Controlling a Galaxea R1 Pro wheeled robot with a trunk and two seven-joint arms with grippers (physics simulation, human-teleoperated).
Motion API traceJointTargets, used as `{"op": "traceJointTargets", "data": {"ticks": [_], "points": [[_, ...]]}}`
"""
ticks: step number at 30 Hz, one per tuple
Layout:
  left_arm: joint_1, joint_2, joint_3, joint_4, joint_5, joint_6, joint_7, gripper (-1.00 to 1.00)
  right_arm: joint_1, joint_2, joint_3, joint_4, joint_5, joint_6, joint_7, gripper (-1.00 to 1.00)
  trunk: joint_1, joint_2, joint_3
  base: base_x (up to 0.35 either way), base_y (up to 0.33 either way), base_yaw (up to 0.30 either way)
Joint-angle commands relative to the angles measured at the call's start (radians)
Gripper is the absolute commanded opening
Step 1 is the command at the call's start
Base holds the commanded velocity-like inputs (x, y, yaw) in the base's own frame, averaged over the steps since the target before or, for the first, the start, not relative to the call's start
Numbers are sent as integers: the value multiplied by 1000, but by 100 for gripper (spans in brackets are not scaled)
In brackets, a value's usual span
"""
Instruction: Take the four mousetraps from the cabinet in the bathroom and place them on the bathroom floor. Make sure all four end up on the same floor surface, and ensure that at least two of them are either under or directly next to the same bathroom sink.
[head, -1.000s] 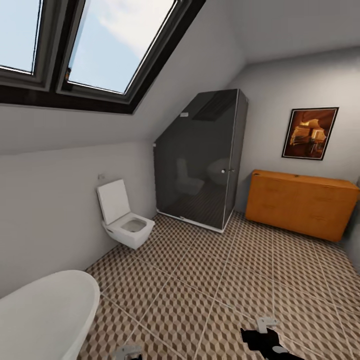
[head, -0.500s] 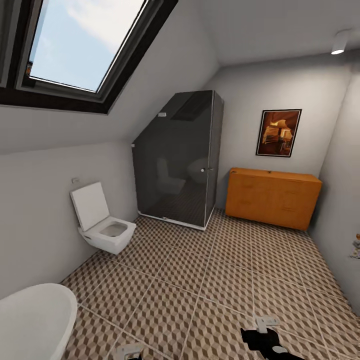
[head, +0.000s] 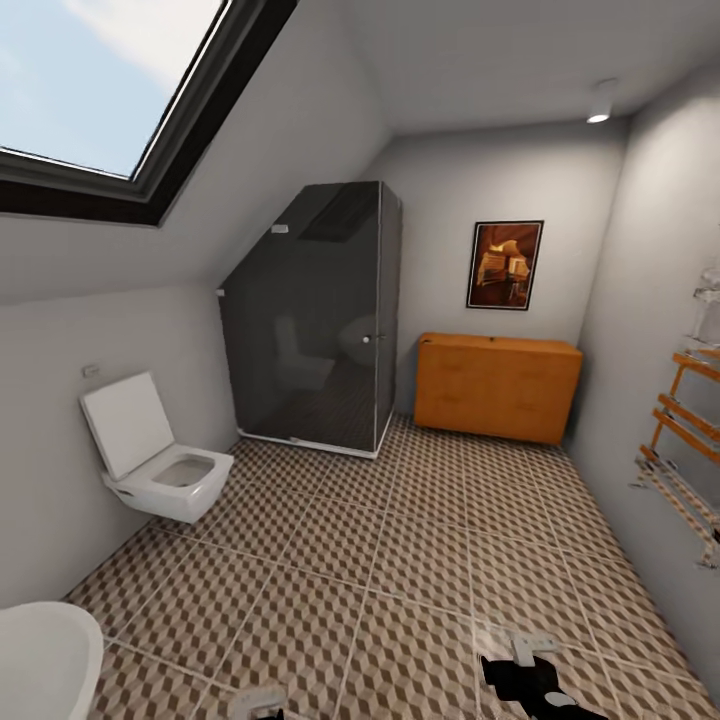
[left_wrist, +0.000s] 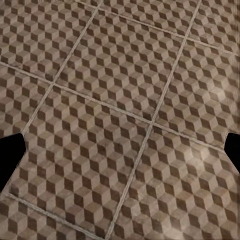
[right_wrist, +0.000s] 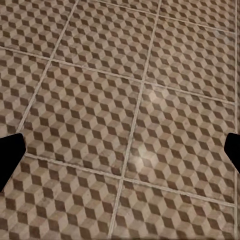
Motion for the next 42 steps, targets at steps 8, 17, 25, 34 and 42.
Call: {"op": "traceJointTargets", "data": {"ticks": [8, 17, 25, 34, 42], "points": [[-1, 0, -9, 4, 9, -7, 1, 100, -1, 0, 9, 4, -10, -7, 1, 100, 0, -1, 0, 0, 0, -259], [-1, 0, -9, 4, 9, -7, 1, 100, -1, 0, 9, 4, -10, -7, 0, 100, 0, -1, 0, 0, 0, -248], [-1, 0, -9, 4, 9, -7, 1, 100, -1, 0, 9, 4, -10, -7, 1, 100, 0, -1, 0, 0, 0, -234], [-1, -1, -9, 4, 9, -7, 1, 100, -1, 0, 9, 4, -10, -7, 1, 100, 0, -1, 0, 0, 0, -198], [-1, 0, -9, 4, 9, -7, 1, 100, -1, 0, 9, 4, -10, -7, 1, 100, 0, -1, 0, 0, 0, -44]]}}
